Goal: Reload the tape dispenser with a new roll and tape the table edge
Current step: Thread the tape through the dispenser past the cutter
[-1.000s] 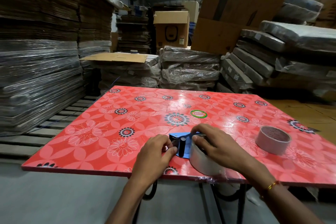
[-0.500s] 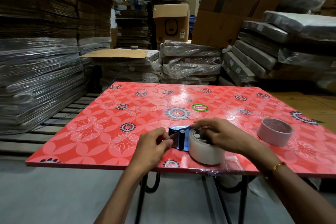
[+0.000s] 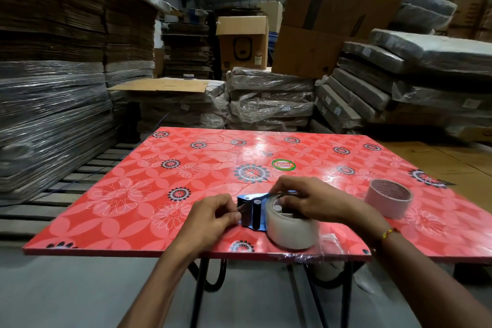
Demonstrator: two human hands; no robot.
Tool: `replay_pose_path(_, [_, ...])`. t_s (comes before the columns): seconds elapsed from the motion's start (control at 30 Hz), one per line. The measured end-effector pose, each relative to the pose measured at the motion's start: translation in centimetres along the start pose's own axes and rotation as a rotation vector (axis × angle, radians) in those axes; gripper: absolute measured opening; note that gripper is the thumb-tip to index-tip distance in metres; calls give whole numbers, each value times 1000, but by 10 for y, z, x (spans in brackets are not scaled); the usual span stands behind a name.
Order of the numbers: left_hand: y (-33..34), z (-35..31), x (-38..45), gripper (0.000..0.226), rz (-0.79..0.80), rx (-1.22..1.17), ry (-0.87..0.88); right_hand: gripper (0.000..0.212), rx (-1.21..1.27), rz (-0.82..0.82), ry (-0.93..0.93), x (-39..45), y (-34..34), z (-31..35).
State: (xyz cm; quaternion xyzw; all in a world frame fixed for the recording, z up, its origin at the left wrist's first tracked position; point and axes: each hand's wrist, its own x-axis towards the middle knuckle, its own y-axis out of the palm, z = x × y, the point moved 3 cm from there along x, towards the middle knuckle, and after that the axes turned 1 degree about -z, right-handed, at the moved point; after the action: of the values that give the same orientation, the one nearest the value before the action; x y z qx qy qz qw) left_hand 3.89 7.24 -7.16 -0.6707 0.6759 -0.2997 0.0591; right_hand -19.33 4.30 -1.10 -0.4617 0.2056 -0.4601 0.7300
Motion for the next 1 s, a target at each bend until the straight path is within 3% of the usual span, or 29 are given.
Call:
replay_pose_path(0.17, [-3,3,0,16,39,-5,-3,34,97,11,4,4,3,-4])
replay_pose_path(0.4, [-9,2,0,12,109,-63,12,27,412,34,12,2,8,-18])
replay_pose_path(0.63, [-12,4,0,14,176,-195,-28,22,379,91,34,-1,8,-25])
replay_pose_path(1.0, [-5,0,-5,7,88,-232,-45,26,461,-1,10,7,12,-29])
